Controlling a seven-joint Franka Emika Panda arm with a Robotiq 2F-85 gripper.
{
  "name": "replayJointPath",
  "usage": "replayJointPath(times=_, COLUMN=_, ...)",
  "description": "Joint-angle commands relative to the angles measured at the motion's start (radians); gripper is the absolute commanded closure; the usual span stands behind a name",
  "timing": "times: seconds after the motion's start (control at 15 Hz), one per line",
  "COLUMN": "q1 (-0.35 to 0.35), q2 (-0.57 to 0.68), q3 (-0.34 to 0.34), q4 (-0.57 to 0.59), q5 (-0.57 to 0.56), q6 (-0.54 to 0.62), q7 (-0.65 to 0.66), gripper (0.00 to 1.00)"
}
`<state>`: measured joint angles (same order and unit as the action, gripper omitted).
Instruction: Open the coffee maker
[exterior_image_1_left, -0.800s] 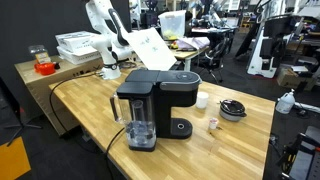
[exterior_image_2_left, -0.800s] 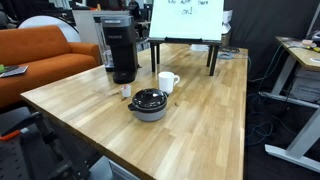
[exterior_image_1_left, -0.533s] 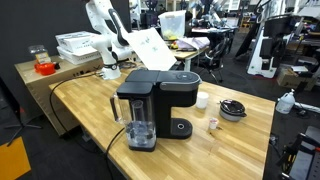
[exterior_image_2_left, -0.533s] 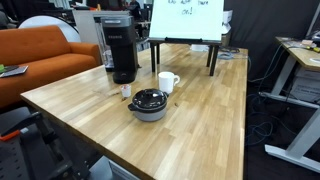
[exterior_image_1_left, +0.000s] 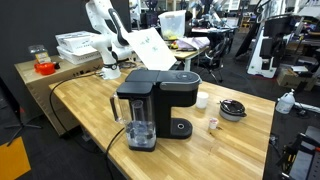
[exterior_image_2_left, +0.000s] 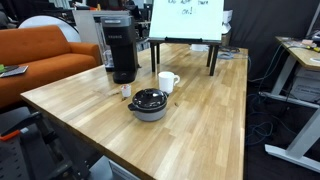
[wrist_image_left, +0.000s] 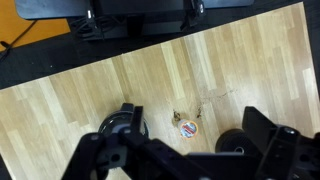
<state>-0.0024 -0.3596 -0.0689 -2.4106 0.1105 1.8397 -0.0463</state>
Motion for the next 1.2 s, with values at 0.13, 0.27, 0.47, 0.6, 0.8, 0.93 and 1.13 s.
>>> replayJointPath(times=0.13, q1=-0.009, q2=0.001, q3=0.008, q4=0.001, q5=0.002, q6=-0.002, q7=-0.003, gripper=0.00)
replayJointPath(times=0.27, q1=-0.007, q2=0.004, q3=0.008, q4=0.004, q5=-0.001, q6=0.008, q7=-0.018, gripper=0.00)
replayJointPath(times=0.47, q1=0.007, q2=0.024, q3=0.017, q4=0.025, q5=-0.022, q6=0.010, q7=-0.074, gripper=0.00)
replayJointPath(times=0.6, q1=0.014, q2=0.044, q3=0.032, q4=0.043, q5=-0.044, q6=0.018, q7=-0.100, gripper=0.00)
replayJointPath(times=0.8, q1=0.023, q2=0.090, q3=0.051, q4=0.080, q5=-0.081, q6=0.037, q7=-0.101, gripper=0.00)
replayJointPath(times=0.93, q1=0.022, q2=0.120, q3=0.062, q4=0.094, q5=-0.120, q6=0.088, q7=-0.084, gripper=0.00)
replayJointPath(times=1.13, q1=0.024, q2=0.113, q3=0.058, q4=0.079, q5=-0.102, q6=0.089, q7=-0.083, gripper=0.00)
